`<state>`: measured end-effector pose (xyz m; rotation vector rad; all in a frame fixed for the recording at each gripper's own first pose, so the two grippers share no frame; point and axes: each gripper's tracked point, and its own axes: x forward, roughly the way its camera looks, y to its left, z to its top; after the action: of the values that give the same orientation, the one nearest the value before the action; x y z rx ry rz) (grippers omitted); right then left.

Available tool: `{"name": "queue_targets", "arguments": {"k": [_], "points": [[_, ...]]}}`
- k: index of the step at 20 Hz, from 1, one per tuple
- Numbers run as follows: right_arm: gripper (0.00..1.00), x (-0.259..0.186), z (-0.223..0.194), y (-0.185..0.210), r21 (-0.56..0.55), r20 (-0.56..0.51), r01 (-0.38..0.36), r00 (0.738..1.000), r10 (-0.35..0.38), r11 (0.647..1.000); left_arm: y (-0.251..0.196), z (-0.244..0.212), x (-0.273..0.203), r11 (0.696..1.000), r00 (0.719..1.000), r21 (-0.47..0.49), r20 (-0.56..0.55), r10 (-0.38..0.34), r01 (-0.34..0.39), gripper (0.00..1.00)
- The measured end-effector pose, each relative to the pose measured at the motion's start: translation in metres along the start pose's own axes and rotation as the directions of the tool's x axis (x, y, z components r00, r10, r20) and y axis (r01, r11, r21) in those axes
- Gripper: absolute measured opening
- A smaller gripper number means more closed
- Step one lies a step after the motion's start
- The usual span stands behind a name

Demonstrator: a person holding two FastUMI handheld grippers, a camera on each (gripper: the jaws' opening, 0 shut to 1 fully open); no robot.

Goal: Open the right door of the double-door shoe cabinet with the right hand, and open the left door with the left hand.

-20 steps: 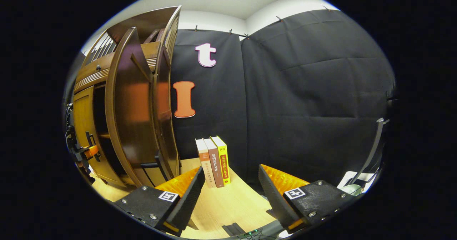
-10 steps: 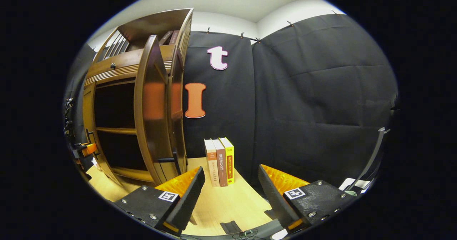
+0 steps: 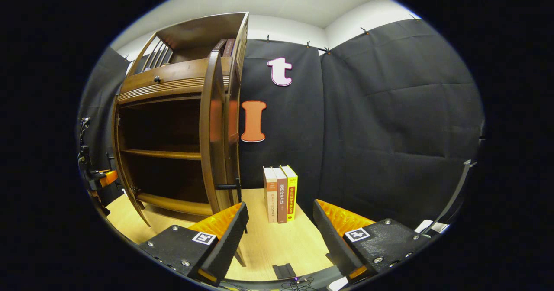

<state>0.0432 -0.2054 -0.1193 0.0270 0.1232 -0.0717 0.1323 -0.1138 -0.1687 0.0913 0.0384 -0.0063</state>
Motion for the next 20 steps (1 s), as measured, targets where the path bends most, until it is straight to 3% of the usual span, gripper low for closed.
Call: {"name": "queue_targets", "arguments": {"k": [5,6,10,11,14,15,16,17,19,20], "points": [[0.92,-0.007,0.001,0.028,0.006,-0.001,-0.034,0.999,0.034,0.999,0.025,-0.006,-0.017,0.999,0.999,-0.029,-0.033,0.013,-0.014,0.27],[0.92,-0.008,0.001,0.035,0.009,0.003,-0.036,0.999,0.036,0.999,0.03,-0.006,-0.021,1.0,0.999,-0.026,-0.036,0.014,-0.015,0.31],[0.92,-0.013,0.001,0.064,0.035,0.006,-0.037,0.999,0.036,0.999,0.051,-0.005,-0.032,1.0,0.999,-0.001,-0.042,0.011,-0.011,0.27],[0.98,-0.014,0.0,0.072,0.041,0.005,-0.038,0.999,0.038,0.998,0.058,-0.004,-0.035,1.0,0.999,-0.003,-0.042,0.014,-0.014,0.29],[0.99,-0.017,-0.001,0.093,0.059,-0.001,-0.034,0.999,0.034,0.998,0.078,-0.003,-0.038,0.999,0.999,0.001,-0.035,0.032,-0.032,0.29],[0.92,-0.019,0.001,0.101,0.059,0.0,-0.032,0.999,0.032,0.998,0.086,-0.001,-0.039,0.999,0.999,-0.002,-0.029,0.035,-0.035,0.29],[0.98,-0.023,0.002,0.108,0.056,0.0,-0.028,1.0,0.028,0.998,0.095,0.002,-0.055,0.998,0.997,0.0,-0.035,0.066,-0.066,0.29],[0.98,-0.025,0.006,0.116,0.052,0.008,-0.027,1.0,0.026,0.998,0.111,-0.003,-0.041,0.995,0.995,0.017,-0.018,0.103,-0.103,0.13],[0.94,-0.032,0.011,0.131,0.045,0.026,-0.027,0.999,0.026,0.999,0.137,0.004,-0.051,0.991,0.991,0.023,-0.009,0.135,-0.134,0.08],[0.92,-0.035,0.011,0.138,0.043,0.027,-0.029,0.999,0.028,0.999,0.144,0.0,-0.045,0.993,0.993,-0.009,-0.02,0.116,-0.117,0.07]]}}
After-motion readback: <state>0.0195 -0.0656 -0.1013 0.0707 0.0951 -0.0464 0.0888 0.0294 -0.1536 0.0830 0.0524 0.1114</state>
